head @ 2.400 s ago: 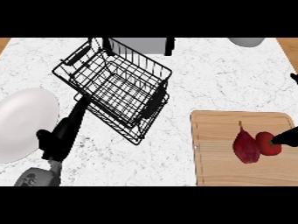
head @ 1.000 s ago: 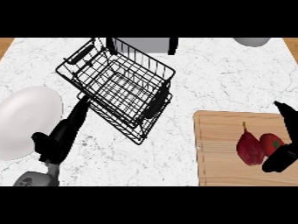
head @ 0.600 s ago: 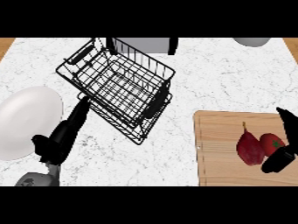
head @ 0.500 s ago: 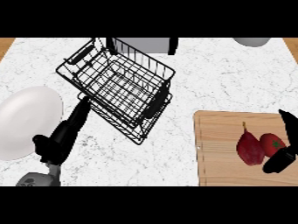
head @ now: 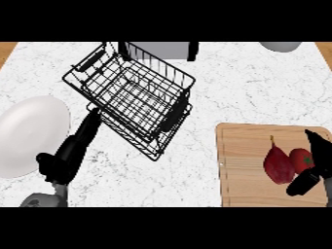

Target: Pick the tomato from the cutting board and place it in the tiered basket

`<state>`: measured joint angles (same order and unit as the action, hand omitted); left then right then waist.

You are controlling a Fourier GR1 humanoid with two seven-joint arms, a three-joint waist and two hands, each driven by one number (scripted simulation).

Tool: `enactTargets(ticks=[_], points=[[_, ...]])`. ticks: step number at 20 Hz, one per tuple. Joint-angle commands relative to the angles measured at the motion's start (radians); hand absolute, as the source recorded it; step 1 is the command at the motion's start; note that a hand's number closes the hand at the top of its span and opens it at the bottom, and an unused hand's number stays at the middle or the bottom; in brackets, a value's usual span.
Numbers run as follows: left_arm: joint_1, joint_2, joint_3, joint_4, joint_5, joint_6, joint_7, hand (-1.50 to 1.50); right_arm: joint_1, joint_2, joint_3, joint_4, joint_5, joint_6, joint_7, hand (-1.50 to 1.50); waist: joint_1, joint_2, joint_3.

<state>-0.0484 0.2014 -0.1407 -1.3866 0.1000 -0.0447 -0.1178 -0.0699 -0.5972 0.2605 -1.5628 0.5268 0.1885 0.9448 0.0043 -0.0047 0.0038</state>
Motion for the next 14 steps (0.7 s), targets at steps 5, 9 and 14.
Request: enactTargets(ticks=[5,9,14], points=[[-0.018,-0.011,0.038,-0.072,-0.008,-0.031,0.063,0.00,-0.002,0.087,-0.074,0.091,0.075,0.008,-0.100,-1.50,-0.003,0.004,-0.004],[0.009,-0.040,0.000,-0.016,-0.036,-0.029,0.024,0.00,-0.080,0.107,-0.081,0.208,0.119,-0.120,-0.276,1.50,0.003,0.006,-0.003],[-0.068,-0.040,0.041,-0.051,-0.012,-0.040,0.116,0.00,0.016,0.129,-0.069,0.132,0.181,-0.154,-0.321,1.50,-0.006,0.004,-0.004]])
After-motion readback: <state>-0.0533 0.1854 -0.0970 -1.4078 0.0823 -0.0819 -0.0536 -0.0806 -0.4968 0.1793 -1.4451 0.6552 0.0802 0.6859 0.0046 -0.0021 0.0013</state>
